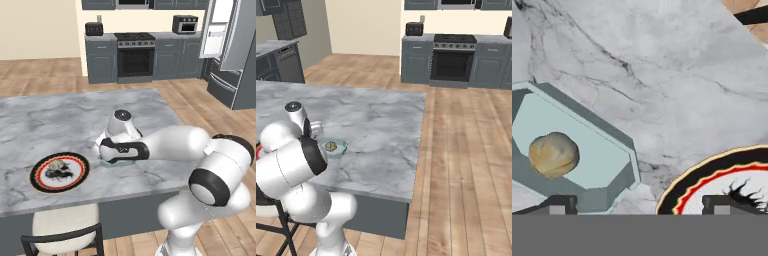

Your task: Place two dumplings into each of the tupperware containers and then place the containers in the fridge.

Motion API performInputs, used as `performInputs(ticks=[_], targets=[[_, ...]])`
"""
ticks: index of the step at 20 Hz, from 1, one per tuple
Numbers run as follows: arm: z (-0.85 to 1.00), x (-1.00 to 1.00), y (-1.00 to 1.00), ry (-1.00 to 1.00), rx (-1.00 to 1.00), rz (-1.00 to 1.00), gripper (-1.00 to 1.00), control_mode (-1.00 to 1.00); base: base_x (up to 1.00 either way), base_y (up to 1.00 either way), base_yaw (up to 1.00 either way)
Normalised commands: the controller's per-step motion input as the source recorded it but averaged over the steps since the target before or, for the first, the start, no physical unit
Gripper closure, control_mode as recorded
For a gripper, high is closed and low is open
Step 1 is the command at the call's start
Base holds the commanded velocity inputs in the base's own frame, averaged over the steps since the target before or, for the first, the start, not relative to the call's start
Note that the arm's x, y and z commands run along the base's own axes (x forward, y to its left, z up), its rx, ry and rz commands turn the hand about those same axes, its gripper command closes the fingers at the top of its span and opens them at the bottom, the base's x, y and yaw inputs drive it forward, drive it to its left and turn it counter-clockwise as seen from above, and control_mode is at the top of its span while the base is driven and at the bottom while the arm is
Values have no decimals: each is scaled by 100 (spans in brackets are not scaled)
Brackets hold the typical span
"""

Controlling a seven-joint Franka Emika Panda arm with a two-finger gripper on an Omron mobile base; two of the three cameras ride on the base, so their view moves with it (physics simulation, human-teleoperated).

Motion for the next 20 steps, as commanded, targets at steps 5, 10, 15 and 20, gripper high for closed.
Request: performInputs(ticks=[5,10,15,20], targets=[[48,-19,73,-8,-6,24,-100,-100,0,0,0],[32,-1,89,-1,-3,6,-100,-100,0,0,0],[9,0,69,2,-2,-10,-100,-100,0,0,0],[0,14,37,18,0,-25,-100,-100,0,0,0]])
